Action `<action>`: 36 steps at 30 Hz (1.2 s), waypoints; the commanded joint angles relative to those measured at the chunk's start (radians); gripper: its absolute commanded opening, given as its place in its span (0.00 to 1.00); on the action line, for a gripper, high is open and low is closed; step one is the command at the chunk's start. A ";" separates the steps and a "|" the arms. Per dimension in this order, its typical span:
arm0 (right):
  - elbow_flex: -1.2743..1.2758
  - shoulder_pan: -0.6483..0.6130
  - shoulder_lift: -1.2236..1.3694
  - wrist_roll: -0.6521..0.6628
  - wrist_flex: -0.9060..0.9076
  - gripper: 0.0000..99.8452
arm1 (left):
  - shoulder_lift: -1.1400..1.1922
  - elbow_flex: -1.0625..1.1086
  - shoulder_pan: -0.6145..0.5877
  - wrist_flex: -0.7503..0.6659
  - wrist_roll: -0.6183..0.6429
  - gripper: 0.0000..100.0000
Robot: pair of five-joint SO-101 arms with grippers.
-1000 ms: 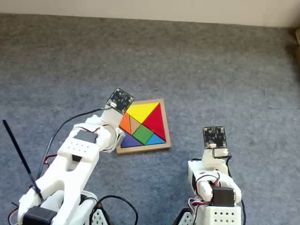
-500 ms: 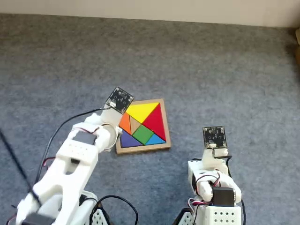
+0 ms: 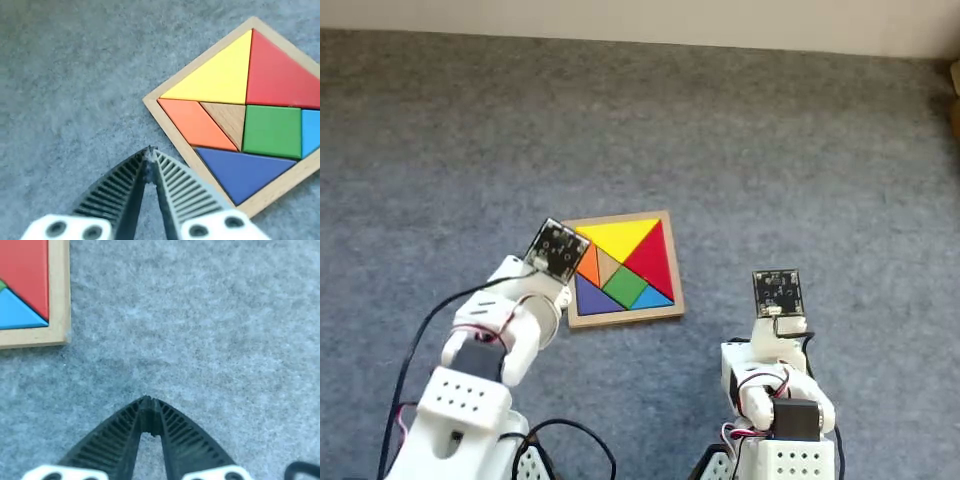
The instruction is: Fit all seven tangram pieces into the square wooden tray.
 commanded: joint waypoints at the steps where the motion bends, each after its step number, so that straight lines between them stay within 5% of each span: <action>1: 0.150 0.008 -0.016 -0.005 0.005 0.01 | -0.131 0.038 0.010 -0.006 0.005 0.01; 10: 0.150 0.008 -0.016 -0.003 0.005 0.01 | -0.409 0.105 -0.133 0.155 0.006 0.01; 18: 0.150 0.008 -0.016 -0.002 0.005 0.01 | -0.654 0.182 -0.140 0.288 0.005 0.01; 31: 0.150 0.007 -0.016 -0.002 0.005 0.01 | -0.634 0.232 -0.140 0.321 0.006 0.01; 36: 0.150 0.007 -0.016 -0.002 0.005 0.01 | -0.634 0.232 -0.140 0.465 0.005 0.01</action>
